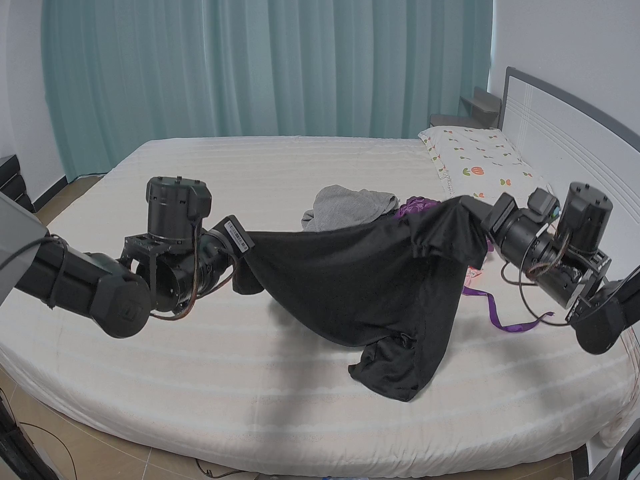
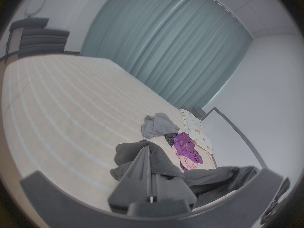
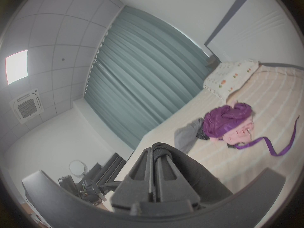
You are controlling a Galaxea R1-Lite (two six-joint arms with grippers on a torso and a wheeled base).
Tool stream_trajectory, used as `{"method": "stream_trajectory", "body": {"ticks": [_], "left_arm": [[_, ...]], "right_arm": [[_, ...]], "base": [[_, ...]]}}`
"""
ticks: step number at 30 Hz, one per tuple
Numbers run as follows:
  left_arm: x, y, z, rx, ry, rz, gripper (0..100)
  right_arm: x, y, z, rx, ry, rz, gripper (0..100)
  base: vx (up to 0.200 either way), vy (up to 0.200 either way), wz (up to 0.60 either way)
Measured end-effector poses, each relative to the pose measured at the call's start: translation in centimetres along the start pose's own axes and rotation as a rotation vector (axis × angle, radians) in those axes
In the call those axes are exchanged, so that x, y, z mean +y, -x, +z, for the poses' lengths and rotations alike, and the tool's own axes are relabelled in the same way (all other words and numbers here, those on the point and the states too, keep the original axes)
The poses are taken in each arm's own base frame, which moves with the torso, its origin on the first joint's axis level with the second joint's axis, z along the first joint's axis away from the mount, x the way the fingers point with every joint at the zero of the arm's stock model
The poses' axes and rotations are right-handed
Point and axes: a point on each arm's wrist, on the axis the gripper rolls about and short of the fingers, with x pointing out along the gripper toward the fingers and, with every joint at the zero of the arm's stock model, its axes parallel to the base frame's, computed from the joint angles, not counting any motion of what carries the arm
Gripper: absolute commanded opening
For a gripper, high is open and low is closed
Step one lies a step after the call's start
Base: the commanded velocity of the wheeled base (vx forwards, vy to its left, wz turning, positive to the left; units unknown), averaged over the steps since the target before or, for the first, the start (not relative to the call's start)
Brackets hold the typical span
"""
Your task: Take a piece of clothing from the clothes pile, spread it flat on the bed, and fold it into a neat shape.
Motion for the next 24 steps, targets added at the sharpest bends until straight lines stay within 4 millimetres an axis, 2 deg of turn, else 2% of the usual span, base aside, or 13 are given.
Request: {"method": "stream_trajectory", "body": {"ticks": [4, 12, 20, 24], "left_arm": [[1.3, 0.4, -1.3, 0.029, 0.066, 0.032, 0], [4.0, 1.1, -3.8, 0.088, 0.076, 0.088, 0], [4.6, 1.4, -4.9, 0.127, 0.059, 0.112, 0], [4.8, 1.6, -5.3, 0.147, 0.055, 0.108, 0]], "right_arm": [[-1.8, 0.1, -1.8, 0.048, -0.024, -0.016, 0], [-4.9, 0.1, -5.6, 0.164, -0.053, -0.111, 0], [-5.9, 0.6, -7.1, 0.214, -0.054, -0.162, 0], [-5.7, 1.1, -7.7, 0.23, -0.051, -0.161, 0]], "base": [[0.0, 0.0, 0.0], [0.0, 0.0, 0.0], [0.0, 0.0, 0.0], [0.0, 0.0, 0.0]]}}
